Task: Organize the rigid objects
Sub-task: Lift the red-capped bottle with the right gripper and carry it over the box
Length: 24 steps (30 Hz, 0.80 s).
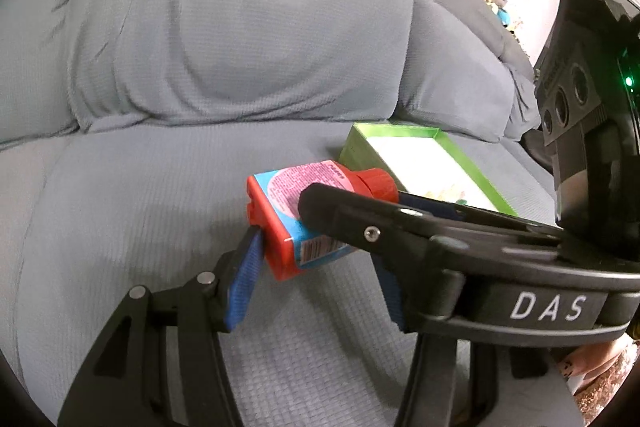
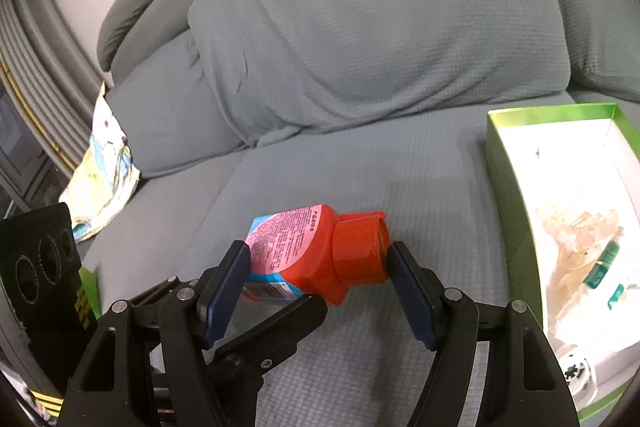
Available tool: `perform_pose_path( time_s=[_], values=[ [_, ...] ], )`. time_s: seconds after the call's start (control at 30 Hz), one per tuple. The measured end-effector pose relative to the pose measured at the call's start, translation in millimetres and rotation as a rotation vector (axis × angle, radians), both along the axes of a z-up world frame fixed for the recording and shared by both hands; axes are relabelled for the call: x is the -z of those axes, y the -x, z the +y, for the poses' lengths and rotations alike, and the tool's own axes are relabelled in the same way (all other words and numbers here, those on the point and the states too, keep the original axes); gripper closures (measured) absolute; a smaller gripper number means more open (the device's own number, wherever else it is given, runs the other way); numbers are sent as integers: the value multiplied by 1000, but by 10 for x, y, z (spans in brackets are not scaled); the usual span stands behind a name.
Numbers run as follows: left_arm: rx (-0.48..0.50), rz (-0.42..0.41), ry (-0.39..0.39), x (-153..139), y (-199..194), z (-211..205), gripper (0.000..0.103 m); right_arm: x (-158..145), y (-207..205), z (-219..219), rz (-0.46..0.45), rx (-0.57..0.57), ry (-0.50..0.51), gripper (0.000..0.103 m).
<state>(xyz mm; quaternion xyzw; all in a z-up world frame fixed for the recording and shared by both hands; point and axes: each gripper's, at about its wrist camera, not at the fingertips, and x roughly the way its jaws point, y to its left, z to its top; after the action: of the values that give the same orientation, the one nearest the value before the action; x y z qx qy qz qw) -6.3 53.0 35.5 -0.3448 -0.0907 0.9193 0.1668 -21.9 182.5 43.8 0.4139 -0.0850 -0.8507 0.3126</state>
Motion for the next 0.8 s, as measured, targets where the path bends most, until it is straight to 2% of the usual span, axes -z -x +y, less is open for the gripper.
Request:
perform_pose_path(
  time_s=[0.33, 0.8],
  values=[
    [31, 90, 11, -259, -38, 211, 50, -289, -66, 265, 77, 35, 56, 30],
    [92, 134, 29, -387, 39, 683, 49, -411, -59, 747, 103, 119, 96, 30]
  ],
)
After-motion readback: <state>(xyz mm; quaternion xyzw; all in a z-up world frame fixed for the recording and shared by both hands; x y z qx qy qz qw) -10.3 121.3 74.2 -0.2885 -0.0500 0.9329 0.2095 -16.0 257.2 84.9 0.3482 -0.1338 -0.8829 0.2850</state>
